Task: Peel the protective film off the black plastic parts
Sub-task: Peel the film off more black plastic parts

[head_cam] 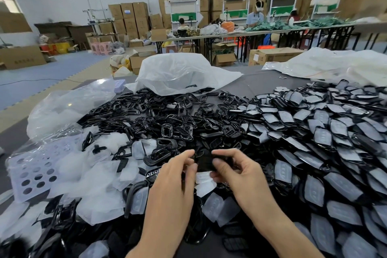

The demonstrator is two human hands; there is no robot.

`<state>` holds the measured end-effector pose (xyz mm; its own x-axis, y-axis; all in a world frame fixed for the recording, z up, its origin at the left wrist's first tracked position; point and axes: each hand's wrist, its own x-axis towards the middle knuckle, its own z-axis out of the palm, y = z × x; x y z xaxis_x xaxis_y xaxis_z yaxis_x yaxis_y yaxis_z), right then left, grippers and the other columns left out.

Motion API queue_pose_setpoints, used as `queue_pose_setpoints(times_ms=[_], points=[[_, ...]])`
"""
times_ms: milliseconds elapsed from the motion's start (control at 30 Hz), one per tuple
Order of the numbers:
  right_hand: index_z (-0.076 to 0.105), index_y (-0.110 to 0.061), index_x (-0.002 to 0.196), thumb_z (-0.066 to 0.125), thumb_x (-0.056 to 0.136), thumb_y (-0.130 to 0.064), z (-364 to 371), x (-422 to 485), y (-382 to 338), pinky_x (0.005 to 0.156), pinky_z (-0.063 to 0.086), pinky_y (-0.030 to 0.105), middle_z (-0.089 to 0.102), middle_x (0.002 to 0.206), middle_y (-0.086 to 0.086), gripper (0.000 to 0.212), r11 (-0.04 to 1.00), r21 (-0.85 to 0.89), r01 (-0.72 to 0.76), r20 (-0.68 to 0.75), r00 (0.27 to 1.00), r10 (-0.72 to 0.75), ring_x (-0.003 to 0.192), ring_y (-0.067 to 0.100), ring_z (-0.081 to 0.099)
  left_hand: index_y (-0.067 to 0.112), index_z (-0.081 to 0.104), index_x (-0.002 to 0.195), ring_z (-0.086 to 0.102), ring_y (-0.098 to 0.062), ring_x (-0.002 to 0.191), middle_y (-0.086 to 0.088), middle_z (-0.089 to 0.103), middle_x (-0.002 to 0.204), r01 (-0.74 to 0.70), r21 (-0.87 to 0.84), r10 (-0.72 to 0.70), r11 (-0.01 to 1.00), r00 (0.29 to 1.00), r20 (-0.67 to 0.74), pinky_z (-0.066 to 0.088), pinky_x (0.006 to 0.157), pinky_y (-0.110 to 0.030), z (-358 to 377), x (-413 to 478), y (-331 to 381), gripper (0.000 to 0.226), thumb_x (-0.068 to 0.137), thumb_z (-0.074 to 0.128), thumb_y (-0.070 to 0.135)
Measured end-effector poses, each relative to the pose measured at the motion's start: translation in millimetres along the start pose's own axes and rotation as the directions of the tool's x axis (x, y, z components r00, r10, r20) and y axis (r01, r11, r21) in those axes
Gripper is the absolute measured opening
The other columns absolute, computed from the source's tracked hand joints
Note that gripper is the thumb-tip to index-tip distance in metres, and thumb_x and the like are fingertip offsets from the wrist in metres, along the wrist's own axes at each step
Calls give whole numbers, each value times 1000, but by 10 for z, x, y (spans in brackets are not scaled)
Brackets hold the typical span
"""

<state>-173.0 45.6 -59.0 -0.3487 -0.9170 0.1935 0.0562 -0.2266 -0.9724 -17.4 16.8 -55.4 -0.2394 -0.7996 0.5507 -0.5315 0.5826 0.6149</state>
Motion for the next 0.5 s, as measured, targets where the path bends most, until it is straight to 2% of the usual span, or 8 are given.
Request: queue_pose_setpoints(times_ms=[67,167,233,300,333,433,500], points=[[75,-37,95,69,93,-12,-96,37,-14,65,56,19,75,78,3,25,999,-23,35,-117,992,-37,69,15,73,40,58,117,53,4,102,26,58,104,-103,139,89,985,990,108,40,91,-18,1,-14,-60,29,97,42,55],[73,-44,94,70,93,-20,-177,72,-5,64,55,19,70,71,-3,24,998,-54,44,-181,982,-53,65,10,68,43,56,123,47,-1,111,26,50,110,-240,327,125,914,934,335,31,98,-22,52,-54,-79,43,94,30,61],[72,-46,95,70,93,-23,-170,74,18,64,55,19,70,71,-6,23,996,-82,43,-189,980,-57,66,9,68,41,60,113,54,-2,104,23,52,102,-246,343,104,907,918,384,38,96,-25,60,-50,-84,24,98,44,53],[72,-47,95,70,93,-24,-141,63,28,65,56,19,70,73,-8,23,995,-90,42,-187,981,-58,67,9,69,34,64,91,63,-7,83,19,60,85,-257,330,142,908,931,336,51,80,-30,51,-52,-67,2,92,66,35],[72,-47,95,70,93,-24,-130,58,29,66,56,18,70,74,-9,23,995,-87,38,-184,982,-53,68,9,69,31,63,86,63,-7,75,17,61,79,-230,340,127,912,946,298,52,74,-30,45,-47,-50,8,90,69,29],[74,-45,96,72,90,-28,-112,49,10,68,55,18,72,78,-9,18,999,-45,21,-174,984,-28,72,9,71,34,54,86,53,-1,66,17,59,72,-141,276,89,951,977,194,47,73,-24,46,-58,-43,9,95,54,32],[75,-40,98,74,81,-37,-107,44,-19,74,58,22,76,90,-7,18,999,47,-22,-125,992,27,83,13,75,39,50,87,53,-2,65,16,60,70,21,76,-29,997,994,106,41,66,-18,46,-44,-34,10,96,45,40]])
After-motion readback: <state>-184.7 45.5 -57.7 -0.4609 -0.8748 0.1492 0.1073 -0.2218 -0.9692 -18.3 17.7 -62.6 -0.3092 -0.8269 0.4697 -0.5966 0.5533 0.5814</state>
